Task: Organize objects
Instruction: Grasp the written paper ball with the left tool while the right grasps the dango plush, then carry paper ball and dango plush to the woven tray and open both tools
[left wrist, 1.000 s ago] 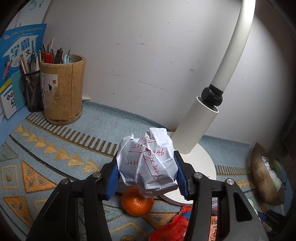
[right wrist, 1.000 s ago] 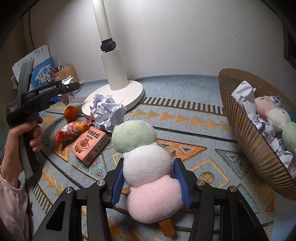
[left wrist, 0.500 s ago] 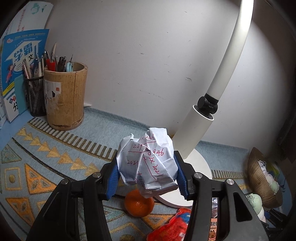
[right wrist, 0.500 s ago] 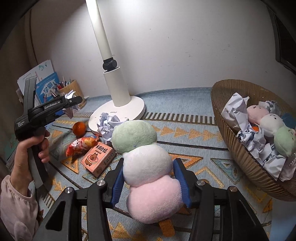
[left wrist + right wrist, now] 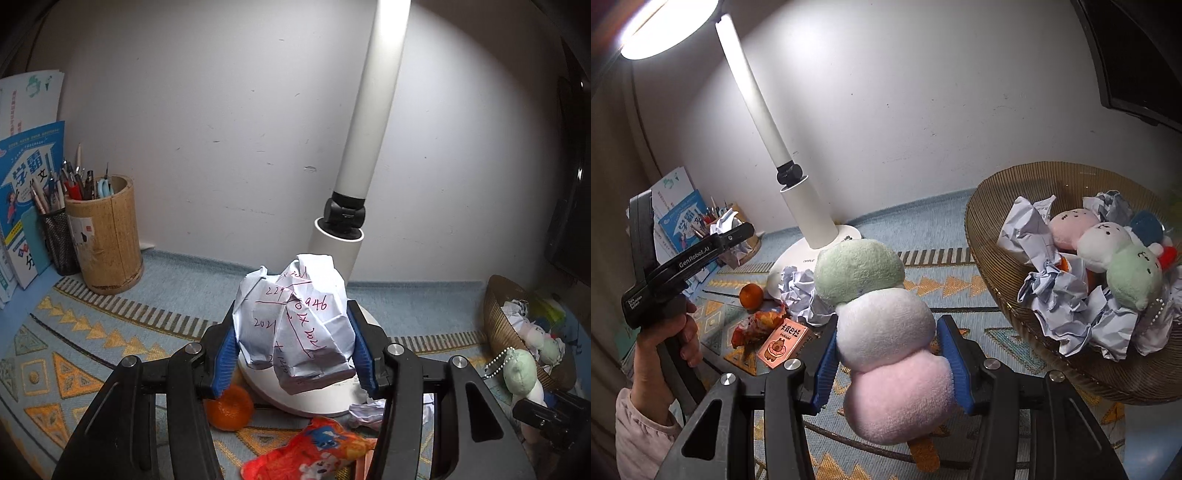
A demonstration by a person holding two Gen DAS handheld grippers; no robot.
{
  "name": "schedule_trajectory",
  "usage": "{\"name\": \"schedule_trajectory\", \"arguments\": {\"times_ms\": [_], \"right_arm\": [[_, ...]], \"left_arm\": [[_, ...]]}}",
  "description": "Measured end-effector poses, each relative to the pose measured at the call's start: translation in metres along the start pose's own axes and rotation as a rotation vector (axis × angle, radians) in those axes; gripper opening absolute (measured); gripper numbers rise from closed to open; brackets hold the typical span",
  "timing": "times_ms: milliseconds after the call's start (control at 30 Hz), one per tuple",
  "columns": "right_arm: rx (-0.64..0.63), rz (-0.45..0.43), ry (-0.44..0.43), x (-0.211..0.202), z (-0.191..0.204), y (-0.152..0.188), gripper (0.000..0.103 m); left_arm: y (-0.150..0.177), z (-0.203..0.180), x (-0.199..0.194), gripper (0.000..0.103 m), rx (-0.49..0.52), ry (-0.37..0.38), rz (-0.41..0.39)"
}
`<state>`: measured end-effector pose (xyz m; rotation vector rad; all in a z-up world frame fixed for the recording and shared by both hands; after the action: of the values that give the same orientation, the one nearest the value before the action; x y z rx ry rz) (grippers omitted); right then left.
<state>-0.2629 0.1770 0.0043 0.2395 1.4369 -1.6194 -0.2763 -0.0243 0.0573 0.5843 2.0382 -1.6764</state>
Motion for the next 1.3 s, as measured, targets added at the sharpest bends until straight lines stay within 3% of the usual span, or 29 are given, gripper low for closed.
{"name": "schedule_trajectory", "arguments": {"times_ms": [433, 767, 833, 933, 1000, 1100, 1300], "right_arm": [[0.048, -0.014, -0.137, -0.010, 0.008, -0.002, 0.050], [0.115, -0.053, -0.191, -0.020, -0.002, -0.007, 0.050], [0.143, -0.055, -0.224, -0.024, -0.003, -0.006, 0.050], [0.183, -0.079, -0.339, -0.038, 0.005, -0.009, 0.050], [0.175, -0.099, -0.299, -0.050, 0.002, -0.020, 0.050], [0.145, -0.173, -0.274, -0.086, -0.008, -0.043, 0.050], [0.114, -0.361, -0.067, -0.149, -0.062, -0.077, 0.050]], "left_arm": [[0.017, -0.087, -0.008, 0.050, 0.058, 0.076, -0.037], [0.024, -0.093, 0.009, 0.050, 0.059, 0.099, -0.026], [0.019, -0.092, 0.005, 0.050, 0.024, 0.116, -0.042], [-0.001, -0.090, 0.002, 0.050, -0.160, 0.210, -0.047], [-0.020, -0.098, -0.005, 0.050, -0.220, 0.250, -0.078], [-0.043, -0.129, -0.016, 0.050, -0.147, 0.231, -0.119], [-0.053, -0.194, -0.013, 0.050, -0.105, 0.272, -0.112]]}}
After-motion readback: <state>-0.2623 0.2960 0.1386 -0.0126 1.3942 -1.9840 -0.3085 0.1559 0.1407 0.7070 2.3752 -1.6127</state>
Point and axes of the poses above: each gripper's, at about its wrist camera, not at the fingertips, and x roughly the way its jaws point, z to its left, y to its underside, the point moved 9 cm from there along x, roughly the way its jaws point, and after that the axes turned 7 degrees about z, right-handed, at the moved point
